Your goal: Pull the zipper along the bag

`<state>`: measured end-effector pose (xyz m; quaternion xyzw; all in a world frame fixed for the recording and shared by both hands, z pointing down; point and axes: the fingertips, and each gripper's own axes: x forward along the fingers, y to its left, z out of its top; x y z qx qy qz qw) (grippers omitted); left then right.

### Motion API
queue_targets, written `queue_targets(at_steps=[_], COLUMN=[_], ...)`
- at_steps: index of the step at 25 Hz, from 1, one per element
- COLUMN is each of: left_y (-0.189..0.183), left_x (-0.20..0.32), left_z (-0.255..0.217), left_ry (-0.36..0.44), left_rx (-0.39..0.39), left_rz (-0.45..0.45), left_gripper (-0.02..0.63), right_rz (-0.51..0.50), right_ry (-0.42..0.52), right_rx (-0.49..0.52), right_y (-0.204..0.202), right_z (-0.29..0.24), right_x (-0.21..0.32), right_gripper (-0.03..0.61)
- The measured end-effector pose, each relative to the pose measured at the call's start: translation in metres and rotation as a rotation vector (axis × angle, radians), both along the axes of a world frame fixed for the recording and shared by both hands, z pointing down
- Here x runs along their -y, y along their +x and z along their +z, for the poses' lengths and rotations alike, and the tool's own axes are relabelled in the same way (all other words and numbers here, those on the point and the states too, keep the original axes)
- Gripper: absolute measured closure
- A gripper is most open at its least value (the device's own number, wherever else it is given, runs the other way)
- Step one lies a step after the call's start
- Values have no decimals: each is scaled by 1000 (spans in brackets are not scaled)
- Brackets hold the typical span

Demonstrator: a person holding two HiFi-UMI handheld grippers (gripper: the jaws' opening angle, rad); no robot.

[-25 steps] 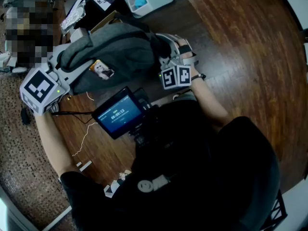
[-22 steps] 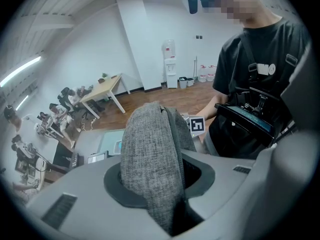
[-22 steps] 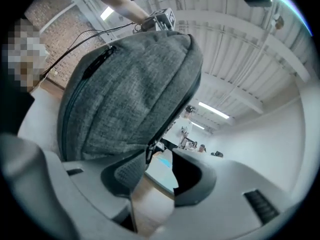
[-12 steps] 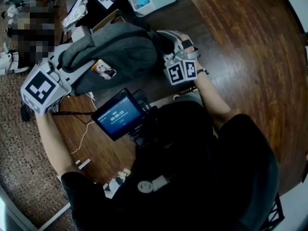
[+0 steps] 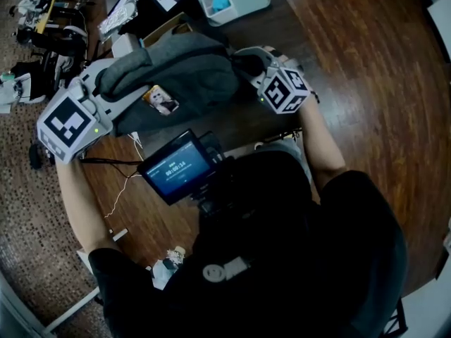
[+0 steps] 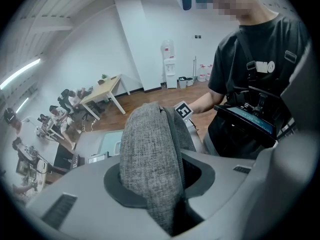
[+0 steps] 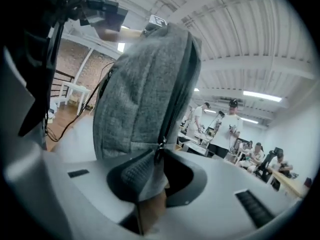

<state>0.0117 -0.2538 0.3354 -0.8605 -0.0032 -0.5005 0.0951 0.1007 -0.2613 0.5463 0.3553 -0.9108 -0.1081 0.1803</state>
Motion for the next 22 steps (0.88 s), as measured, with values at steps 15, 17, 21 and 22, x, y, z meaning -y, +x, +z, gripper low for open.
queue_targets(at_steps=[15, 17, 21, 22], left_y=[0, 0, -1, -1], left_x=[0, -1, 0, 0], left_z=[1, 1, 0, 0], left_ry=[9, 9, 16, 17], left_rx=[-1, -2, 1, 2], left_rz=[9, 12, 20, 21], left_gripper=[471, 469, 469, 469], right_rz=[216, 222, 179, 161], right_ry=[143, 149, 169, 164], right_rx=[-84, -90, -99, -94], right_y=[11, 12, 5, 2], right_z=[-7, -7, -5, -4], right_x=[9, 9, 10, 9], right_gripper=[477, 462, 491, 533])
